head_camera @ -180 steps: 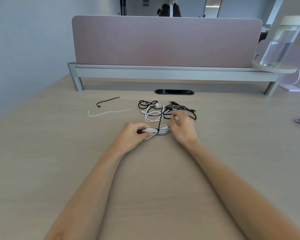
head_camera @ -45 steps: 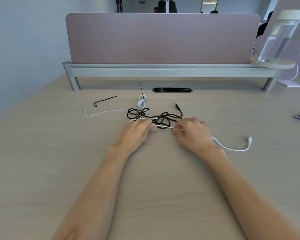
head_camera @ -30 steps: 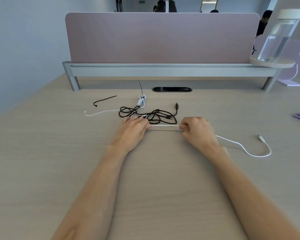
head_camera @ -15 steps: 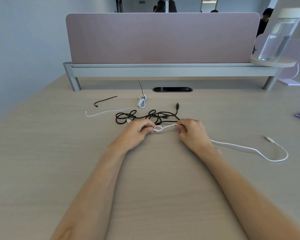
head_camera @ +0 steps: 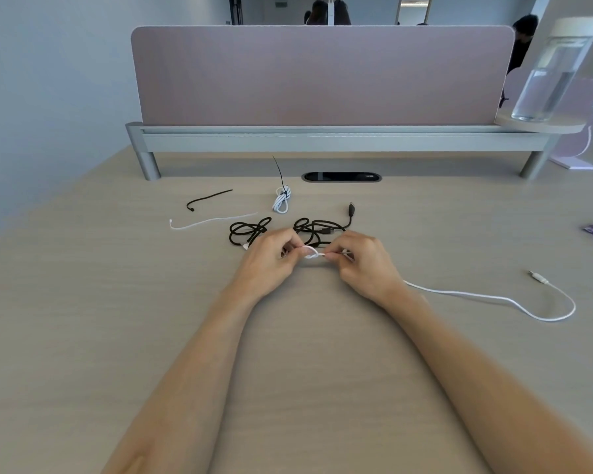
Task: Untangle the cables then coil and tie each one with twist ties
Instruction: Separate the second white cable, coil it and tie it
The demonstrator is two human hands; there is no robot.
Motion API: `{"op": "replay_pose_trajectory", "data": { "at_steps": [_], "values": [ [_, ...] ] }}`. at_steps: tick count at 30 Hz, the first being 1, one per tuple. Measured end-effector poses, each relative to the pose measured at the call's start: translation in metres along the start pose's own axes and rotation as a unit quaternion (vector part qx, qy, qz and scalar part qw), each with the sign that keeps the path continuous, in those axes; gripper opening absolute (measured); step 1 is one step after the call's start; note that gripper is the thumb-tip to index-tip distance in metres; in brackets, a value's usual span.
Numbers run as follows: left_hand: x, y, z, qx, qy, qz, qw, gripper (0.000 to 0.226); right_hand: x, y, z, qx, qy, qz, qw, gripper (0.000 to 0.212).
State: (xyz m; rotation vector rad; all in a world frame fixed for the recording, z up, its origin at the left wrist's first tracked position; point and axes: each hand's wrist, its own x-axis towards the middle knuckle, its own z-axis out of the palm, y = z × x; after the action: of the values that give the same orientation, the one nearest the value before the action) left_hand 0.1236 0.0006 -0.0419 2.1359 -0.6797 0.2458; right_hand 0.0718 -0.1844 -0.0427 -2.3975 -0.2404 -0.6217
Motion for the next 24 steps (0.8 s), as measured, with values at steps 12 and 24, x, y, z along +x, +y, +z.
{"op": "replay_pose_trajectory", "data": {
  "at_steps": [12, 24],
  "values": [
    [0.002, 0.007, 0.002, -0.151, -0.036, -0.043, 0.987, 0.015, 0.001, -0.003, -0.002, 0.132, -0.003, 0.074, 0.988, 0.009],
    [0.001, 0.010, 0.002, -0.106, -0.033, -0.001, 0.994, 0.016, 0.002, -0.001, -0.007, 0.168, -0.018, 0.096, 0.981, 0.018]
  ]
}}
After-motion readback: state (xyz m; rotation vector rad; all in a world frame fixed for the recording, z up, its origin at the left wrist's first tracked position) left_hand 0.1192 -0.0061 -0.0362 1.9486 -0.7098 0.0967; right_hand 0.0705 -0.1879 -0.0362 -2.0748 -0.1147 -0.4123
